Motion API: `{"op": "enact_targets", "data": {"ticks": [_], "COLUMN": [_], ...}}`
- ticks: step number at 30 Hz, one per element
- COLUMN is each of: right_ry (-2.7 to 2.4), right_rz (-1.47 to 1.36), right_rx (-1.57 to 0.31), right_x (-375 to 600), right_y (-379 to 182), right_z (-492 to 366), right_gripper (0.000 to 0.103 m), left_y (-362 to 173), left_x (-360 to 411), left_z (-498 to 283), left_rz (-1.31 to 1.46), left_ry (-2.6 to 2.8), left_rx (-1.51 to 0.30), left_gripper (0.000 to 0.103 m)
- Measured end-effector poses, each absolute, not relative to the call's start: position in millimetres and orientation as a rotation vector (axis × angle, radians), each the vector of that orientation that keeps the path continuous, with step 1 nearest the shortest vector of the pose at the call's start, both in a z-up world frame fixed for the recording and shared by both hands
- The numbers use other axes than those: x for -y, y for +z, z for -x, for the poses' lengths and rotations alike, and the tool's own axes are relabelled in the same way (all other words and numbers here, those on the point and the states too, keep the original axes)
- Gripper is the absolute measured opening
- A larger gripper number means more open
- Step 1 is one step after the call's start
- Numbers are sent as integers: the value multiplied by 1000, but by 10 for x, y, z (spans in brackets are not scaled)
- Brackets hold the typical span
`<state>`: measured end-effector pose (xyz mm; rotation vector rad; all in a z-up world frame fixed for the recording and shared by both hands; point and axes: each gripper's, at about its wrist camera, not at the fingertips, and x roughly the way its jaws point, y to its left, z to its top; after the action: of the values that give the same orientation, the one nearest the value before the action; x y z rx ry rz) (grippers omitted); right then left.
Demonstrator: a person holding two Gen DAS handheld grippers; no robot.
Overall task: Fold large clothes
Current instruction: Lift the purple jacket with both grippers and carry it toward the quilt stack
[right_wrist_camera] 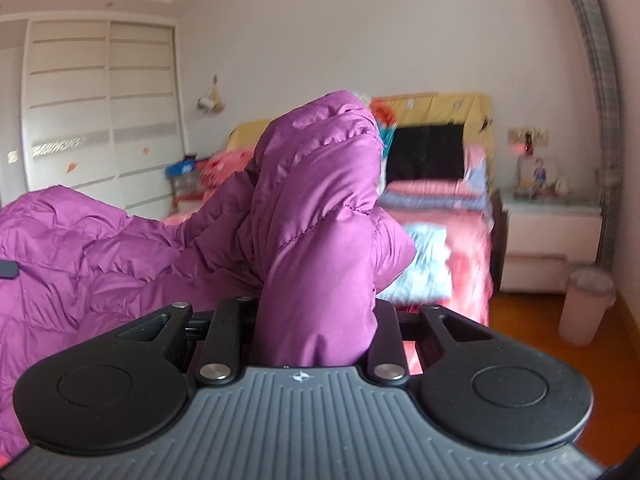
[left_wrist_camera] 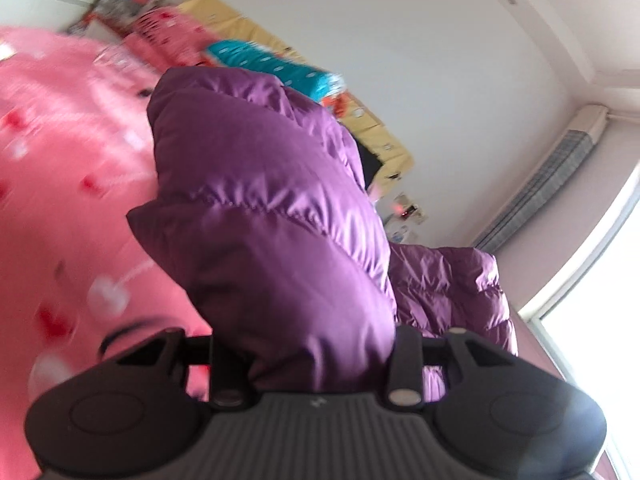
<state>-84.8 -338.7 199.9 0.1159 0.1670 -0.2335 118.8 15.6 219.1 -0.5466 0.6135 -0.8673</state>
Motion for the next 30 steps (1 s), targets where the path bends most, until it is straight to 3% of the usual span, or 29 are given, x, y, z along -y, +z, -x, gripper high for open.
{"op": "enact_targets", "data": {"ticks": [7,17,23,30], "right_ry": [-284,-352,-419,-478], "right_rz": [-71,-98,-181,-276], "right_rx": [-58,-48,-135,-293], "right_x": [4148,5347,6149,6823], "right_y": [2493,3108,2949,2309], "right_z": [-216,-1741,-2484,-3023], "right_gripper": [32,32,32,32], "left_y": [2667,3011,2767,2288], "left_x": [547,1521,1969,2574], "left_z": [-2254,-3578,-4023,-4615], "left_rz": [528,492,430,312], "left_ry": [-920,-887,-870,-823], "left_rx": [-494,-470,-540,-651], "left_gripper": [37,37,38,38]}}
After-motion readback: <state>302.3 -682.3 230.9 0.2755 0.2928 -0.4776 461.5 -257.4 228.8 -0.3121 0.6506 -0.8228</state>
